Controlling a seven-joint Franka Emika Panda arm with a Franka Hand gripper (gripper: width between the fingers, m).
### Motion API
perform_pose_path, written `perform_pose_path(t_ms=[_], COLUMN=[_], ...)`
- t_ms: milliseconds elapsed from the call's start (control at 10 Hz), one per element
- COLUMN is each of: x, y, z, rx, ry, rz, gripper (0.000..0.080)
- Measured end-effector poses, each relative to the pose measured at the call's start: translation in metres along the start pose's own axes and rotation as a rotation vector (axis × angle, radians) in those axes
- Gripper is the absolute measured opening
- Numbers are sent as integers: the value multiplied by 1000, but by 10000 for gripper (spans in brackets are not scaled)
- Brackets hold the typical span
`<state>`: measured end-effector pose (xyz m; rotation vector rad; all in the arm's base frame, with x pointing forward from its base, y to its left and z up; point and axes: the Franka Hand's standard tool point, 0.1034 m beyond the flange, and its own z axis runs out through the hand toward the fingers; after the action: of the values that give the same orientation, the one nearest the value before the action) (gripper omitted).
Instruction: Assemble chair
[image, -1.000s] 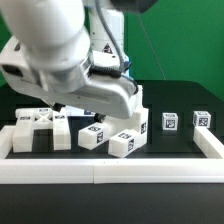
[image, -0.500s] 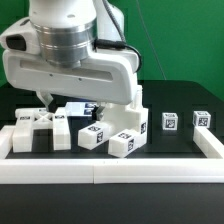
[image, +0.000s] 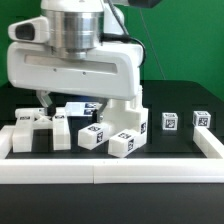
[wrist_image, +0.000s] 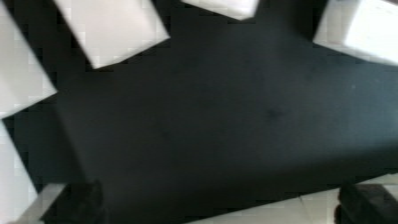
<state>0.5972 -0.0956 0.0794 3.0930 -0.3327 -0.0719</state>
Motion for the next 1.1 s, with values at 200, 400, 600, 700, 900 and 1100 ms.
perform_pose_path(t_ms=[200, 400, 600, 700, 900, 1100], x=[-14, -32, -31, -31, -37, -64], y=[22, 42, 39, 39, 44, 53], z=[-2, 6, 6, 6, 8, 20], rx=[-2, 14, 14, 13, 21, 20], ry=[69, 48, 50, 49, 46, 38], rz=[-223, -219, -225, -224, -272, -323], gripper=[649, 649, 649, 649, 649, 649])
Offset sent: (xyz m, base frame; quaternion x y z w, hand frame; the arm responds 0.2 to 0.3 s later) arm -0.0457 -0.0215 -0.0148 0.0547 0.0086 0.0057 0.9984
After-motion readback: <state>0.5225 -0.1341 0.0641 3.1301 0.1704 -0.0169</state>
